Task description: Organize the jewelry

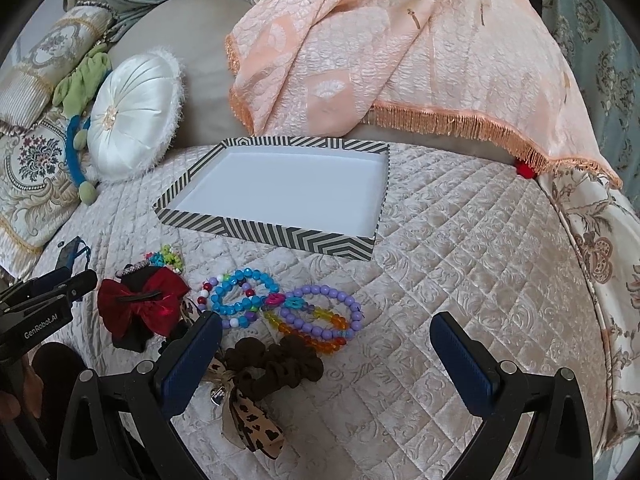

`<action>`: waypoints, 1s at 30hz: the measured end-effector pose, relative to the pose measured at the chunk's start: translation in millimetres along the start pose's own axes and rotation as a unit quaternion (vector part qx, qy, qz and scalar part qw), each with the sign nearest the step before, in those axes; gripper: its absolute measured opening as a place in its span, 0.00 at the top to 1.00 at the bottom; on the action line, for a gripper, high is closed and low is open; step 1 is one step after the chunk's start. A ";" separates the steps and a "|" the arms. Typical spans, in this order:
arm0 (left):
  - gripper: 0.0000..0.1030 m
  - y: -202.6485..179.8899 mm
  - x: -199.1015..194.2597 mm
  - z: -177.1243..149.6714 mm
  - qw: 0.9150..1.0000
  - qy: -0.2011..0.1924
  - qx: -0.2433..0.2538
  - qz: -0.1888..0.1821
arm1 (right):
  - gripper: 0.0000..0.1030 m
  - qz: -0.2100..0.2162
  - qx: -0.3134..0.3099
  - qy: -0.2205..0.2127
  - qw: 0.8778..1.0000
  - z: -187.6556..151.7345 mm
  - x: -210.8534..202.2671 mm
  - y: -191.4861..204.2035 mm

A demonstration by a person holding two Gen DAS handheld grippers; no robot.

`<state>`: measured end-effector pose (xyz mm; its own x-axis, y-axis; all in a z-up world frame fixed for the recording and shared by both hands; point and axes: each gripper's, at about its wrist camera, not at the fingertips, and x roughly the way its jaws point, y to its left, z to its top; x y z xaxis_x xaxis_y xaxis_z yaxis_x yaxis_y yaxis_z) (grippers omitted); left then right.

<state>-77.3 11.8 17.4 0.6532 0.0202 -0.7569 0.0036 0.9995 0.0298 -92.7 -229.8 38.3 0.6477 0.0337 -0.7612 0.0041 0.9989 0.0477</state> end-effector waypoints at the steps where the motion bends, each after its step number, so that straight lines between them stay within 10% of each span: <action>1: 0.47 0.5 0.1 0.0 1.000 0.001 0.000 0.000 | 0.00 0.000 0.000 0.001 1.000 0.3 0.3 0.6; 30: 0.47 65.6 18.1 0.5 0.987 0.081 -0.112 -0.077 | 0.03 0.066 -0.044 0.026 0.997 -8.9 7.2 15.0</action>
<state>-64.9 77.8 6.0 0.5274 -0.1469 -0.8368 -0.0867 0.9705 -0.2250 -94.8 -214.3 27.7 0.5971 0.1640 -0.7852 -0.1465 0.9847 0.0943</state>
